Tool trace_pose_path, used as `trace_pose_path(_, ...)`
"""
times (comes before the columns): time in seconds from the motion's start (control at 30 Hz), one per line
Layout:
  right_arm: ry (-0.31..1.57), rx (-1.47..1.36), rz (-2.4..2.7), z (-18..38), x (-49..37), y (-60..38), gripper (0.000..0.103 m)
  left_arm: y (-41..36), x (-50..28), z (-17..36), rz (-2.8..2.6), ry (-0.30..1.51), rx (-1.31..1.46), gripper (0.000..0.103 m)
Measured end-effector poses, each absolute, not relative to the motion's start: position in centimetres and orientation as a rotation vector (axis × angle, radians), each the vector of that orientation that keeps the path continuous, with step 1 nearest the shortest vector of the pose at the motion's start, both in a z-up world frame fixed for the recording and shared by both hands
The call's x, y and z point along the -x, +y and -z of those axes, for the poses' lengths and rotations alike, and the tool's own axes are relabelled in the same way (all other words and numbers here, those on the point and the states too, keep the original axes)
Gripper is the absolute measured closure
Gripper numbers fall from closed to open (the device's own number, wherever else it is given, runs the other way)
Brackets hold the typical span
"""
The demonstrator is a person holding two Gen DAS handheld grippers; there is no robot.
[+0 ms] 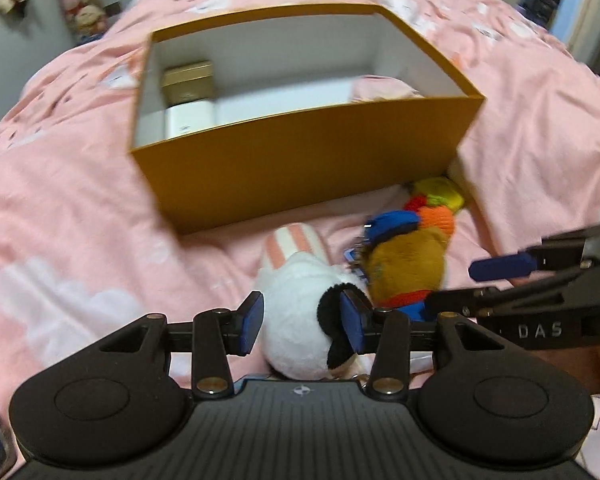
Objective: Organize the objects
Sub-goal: 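Grasp the white plush with the left tool while the right tool grasps the sailor plush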
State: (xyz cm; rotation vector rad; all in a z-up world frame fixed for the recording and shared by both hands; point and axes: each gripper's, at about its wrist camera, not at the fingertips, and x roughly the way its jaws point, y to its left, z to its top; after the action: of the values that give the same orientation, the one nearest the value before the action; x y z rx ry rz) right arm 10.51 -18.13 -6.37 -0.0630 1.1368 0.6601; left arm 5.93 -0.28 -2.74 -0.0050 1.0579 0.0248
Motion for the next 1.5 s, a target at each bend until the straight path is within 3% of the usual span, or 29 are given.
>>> trace_pose_path(0.23, 1.208, 0.039, -0.685, 8.5, -11.6, -16.6, 0.045, 2.9, -5.5, 2.6, -0.126, 1.054, 0.069, 0.053)
trace_pose_path(0.33, 1.227, 0.0, -0.681, 9.0, -12.0, -16.6, 0.053, 4.1, -5.6, 2.7, -0.161, 1.049, 0.084, 0.057)
trace_pose_path(0.47, 1.153, 0.059, -0.693, 7.3, -11.1, -16.0, 0.061, 5.5, -5.6, 2.8, -0.198, 1.048, 0.11, 0.062)
trace_pose_path(0.57, 1.06, 0.111, -0.7, 5.4, -10.5, -15.4, 0.063, 6.1, -6.0, 3.4, -0.234, 1.07, 0.094, 0.068)
trace_pose_path(0.77, 1.039, 0.158, -0.722, 5.3, -11.6, -13.2, 0.064, 6.8, -6.2, 3.3, -0.224, 1.055, 0.139, 0.069)
trace_pose_path(0.83, 1.063, 0.154, -0.729, 6.2, -11.7, -12.7, 0.065, 6.7, -6.0, 2.3, -0.192, 1.018, 0.151, 0.067)
trace_pose_path(0.9, 1.079, 0.137, -0.747, 6.6, -11.6, -12.5, 0.065, 6.6, -5.9, 1.5, -0.125, 1.003, 0.186, 0.055)
trace_pose_path(1.1, 1.091, 0.125, -0.792, 7.2, -11.6, -12.2, 0.065, 5.1, -7.1, 2.3, -0.067, 1.045, 0.197, 0.043)
trace_pose_path(1.5, 1.14, 0.112, -0.78, 8.6, -12.4, -12.0, 0.061, 5.0, -8.9, 5.6, -0.003, 1.133, 0.272, 0.036)
